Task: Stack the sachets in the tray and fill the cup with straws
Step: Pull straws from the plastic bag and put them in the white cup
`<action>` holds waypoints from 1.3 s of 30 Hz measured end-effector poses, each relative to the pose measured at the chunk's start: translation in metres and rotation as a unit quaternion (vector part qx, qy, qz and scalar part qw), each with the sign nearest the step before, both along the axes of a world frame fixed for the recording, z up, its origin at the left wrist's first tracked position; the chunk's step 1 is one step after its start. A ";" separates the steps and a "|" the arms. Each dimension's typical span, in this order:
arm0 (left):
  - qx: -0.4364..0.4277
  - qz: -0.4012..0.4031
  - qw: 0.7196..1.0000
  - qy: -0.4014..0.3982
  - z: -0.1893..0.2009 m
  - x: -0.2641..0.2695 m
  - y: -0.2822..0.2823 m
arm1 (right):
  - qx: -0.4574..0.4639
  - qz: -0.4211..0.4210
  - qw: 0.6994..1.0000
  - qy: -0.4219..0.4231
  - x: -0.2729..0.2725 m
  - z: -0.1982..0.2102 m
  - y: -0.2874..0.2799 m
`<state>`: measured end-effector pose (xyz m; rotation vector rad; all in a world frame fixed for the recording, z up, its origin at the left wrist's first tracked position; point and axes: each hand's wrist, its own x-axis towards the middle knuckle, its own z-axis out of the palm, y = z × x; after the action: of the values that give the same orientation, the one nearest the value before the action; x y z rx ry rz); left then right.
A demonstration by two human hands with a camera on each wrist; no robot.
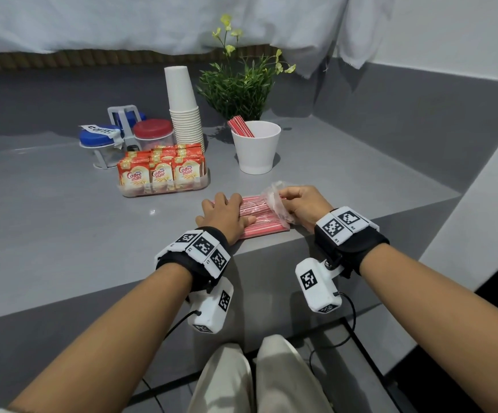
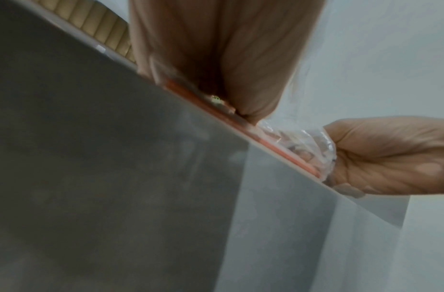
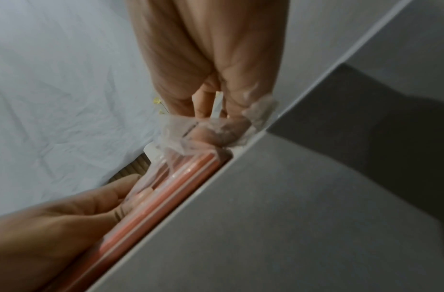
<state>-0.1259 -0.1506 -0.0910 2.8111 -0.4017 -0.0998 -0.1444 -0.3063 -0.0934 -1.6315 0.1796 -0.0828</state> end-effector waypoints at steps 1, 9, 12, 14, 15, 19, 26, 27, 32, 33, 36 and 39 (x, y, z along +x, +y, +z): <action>-0.001 -0.002 1.000 0.003 0.000 0.000 0.001 | -0.007 -0.012 1.000 -0.007 0.000 -0.001 -0.001; -0.014 0.000 1.000 0.021 -0.002 0.003 0.004 | -0.069 -0.028 0.997 0.021 0.006 0.005 -0.016; -0.010 0.002 1.000 0.018 -0.002 0.003 0.003 | -0.068 0.017 0.997 0.026 0.004 0.006 -0.012; -0.012 0.001 1.000 0.015 -0.002 0.002 0.003 | -0.063 0.034 0.997 0.015 0.002 0.005 -0.007; -0.013 0.000 1.000 0.016 -0.002 0.002 0.004 | -0.065 0.031 0.997 0.007 0.001 0.004 -0.006; -0.016 -0.005 1.000 0.013 -0.004 0.000 0.006 | -0.061 -0.009 0.998 -0.003 0.002 0.003 -0.009; -0.019 -0.002 1.000 0.013 -0.004 -0.001 0.005 | 0.013 -0.055 0.998 -0.009 0.001 0.000 -0.022; -0.018 -0.002 1.000 0.013 -0.004 -0.001 0.005 | 0.018 -0.041 0.999 0.004 0.001 0.000 -0.020; -0.016 -0.003 1.000 0.011 -0.003 -0.002 0.005 | -0.004 -0.034 0.999 0.015 0.003 0.001 -0.012; -0.015 -0.004 1.000 0.010 -0.003 -0.002 0.005 | -0.013 -0.045 0.999 0.005 0.003 0.003 -0.013; -0.005 -0.006 1.000 0.016 -0.002 0.000 0.008 | -0.040 -0.073 0.996 -0.035 0.008 0.010 -0.026; 0.022 -0.023 0.999 0.025 0.004 0.003 0.007 | -0.025 -0.105 0.992 -0.072 0.012 0.020 -0.036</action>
<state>-0.1231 -0.1440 -0.0870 2.8366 -0.4587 -0.1922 -0.1323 -0.3419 -0.0738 -1.6462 0.2394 -0.3680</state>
